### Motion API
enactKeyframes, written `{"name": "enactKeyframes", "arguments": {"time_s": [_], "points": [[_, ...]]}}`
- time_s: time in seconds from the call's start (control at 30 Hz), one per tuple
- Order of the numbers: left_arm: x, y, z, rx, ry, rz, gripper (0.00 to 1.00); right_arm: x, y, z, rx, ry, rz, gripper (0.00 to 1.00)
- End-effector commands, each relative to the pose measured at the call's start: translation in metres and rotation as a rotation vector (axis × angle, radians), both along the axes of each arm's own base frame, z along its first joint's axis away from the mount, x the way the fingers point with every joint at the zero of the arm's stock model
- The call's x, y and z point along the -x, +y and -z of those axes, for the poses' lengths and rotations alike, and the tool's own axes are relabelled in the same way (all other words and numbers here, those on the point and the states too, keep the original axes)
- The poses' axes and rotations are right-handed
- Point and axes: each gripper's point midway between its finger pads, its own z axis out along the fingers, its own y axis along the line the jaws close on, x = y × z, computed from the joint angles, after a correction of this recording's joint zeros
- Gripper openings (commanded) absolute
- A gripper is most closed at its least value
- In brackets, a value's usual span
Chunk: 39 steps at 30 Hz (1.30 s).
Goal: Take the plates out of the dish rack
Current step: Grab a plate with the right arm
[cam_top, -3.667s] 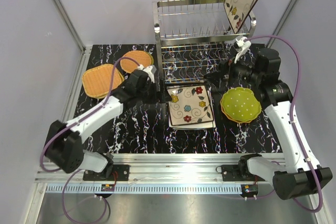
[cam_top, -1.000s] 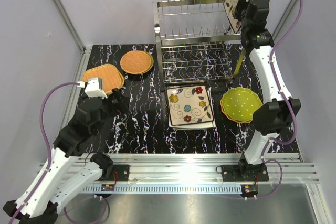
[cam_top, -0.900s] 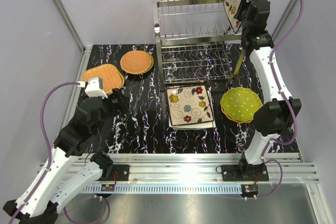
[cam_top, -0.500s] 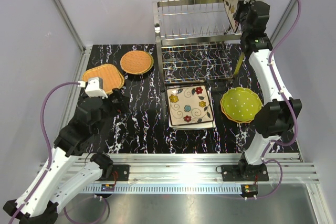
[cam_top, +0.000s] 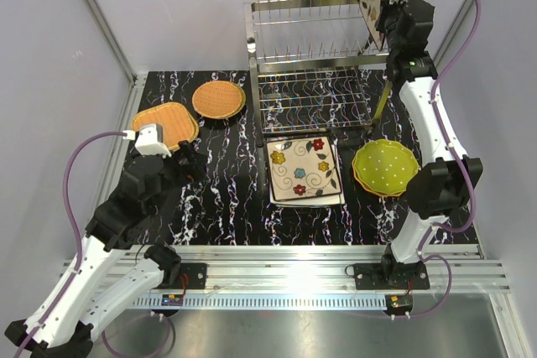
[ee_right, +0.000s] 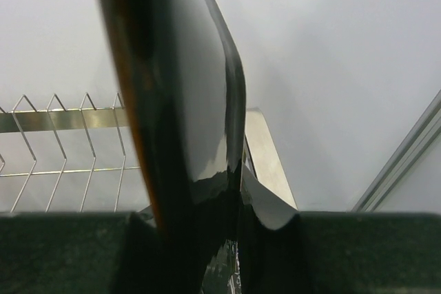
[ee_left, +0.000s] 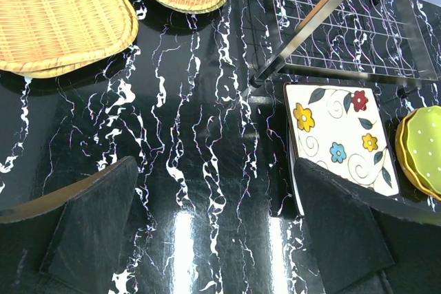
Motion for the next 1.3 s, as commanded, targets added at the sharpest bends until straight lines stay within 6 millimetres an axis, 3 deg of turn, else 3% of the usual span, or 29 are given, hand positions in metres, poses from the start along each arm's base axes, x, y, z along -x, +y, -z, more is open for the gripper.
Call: {"name": "enactKeyframes", "arguments": {"time_s": [0.0, 0.67, 0.97, 1.27], "points": [[-0.001, -0.001, -0.025, 0.057, -0.064, -0.006, 0.99, 0.059, -0.012, -0.160, -0.030, -0.468, 0.004, 0.00], [0.001, -0.006, -0.033, 0.104, -0.081, 0.011, 0.99, 0.094, -0.012, -0.215, -0.090, -0.596, -0.041, 0.00], [0.000, -0.013, -0.043, 0.126, -0.115, 0.049, 0.99, 0.119, -0.005, -0.232, -0.135, -0.609, -0.103, 0.00], [-0.002, -0.023, -0.054, 0.146, -0.153, 0.095, 0.99, 0.158, 0.007, -0.253, -0.225, -0.610, -0.209, 0.00]]}}
